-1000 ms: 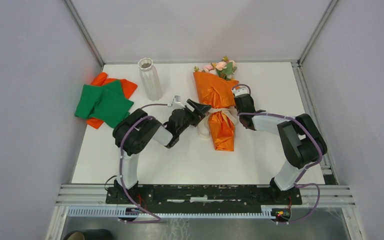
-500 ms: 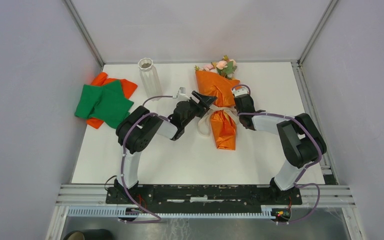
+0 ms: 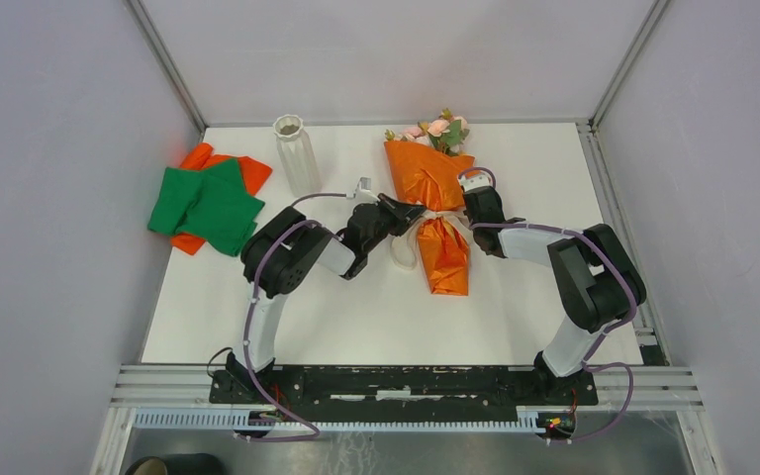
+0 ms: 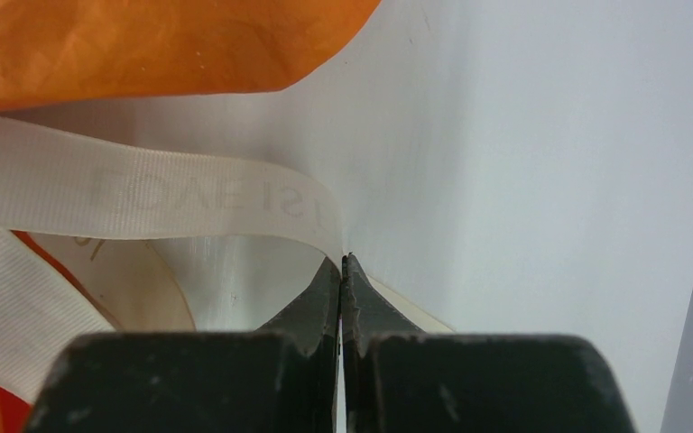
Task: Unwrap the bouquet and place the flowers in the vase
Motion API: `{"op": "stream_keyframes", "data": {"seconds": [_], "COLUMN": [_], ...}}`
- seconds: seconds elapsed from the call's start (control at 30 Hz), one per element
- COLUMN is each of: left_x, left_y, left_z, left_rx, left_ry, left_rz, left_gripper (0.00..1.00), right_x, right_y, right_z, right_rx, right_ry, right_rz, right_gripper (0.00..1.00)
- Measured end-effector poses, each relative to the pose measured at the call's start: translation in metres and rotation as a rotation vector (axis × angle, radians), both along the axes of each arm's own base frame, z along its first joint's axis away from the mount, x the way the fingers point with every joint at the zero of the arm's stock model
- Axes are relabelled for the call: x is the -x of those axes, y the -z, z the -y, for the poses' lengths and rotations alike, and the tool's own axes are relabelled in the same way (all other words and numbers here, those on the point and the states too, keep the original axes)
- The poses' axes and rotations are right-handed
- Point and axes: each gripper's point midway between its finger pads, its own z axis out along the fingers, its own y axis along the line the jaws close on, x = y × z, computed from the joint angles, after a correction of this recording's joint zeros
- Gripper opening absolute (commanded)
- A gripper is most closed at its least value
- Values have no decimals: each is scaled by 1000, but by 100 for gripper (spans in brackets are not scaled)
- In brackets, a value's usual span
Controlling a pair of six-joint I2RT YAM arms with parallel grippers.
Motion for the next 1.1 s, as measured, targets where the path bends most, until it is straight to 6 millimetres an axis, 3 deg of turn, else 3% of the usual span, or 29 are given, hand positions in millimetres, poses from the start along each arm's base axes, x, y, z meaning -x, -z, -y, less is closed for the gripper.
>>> {"op": "stream_keyframes", "data": {"seconds": [0.23,0.37,0.57,0.7,0.9,1.1], "left_x": [11,15,17,29,35,47], "left_y": [-8,-31,-123,-161,-161,-166], "left_z": [-15,-46,-112,-152,-209,-266], "left_rx": [-21,-131,-263,-346,-476,-545], "left_ry": [7,-47,-217,-307,-394,-507], "left_rz": [2,4,125,164,99,49], "left_gripper": [2,2,2,2,2,2], "right_x": [5,12,6,10,12,0], "right_y": [-5,-38,-119,-142,-173,-228], "right_z": [0,2,5,11,34,54], "right_rx": [-36,-94,-196,-217,-230,-247], "right_ry": [22,42,73,97,169,226], "right_rz": [26,117,323,377,422,518], "right_gripper": [0,0,0,0,0,0]}}
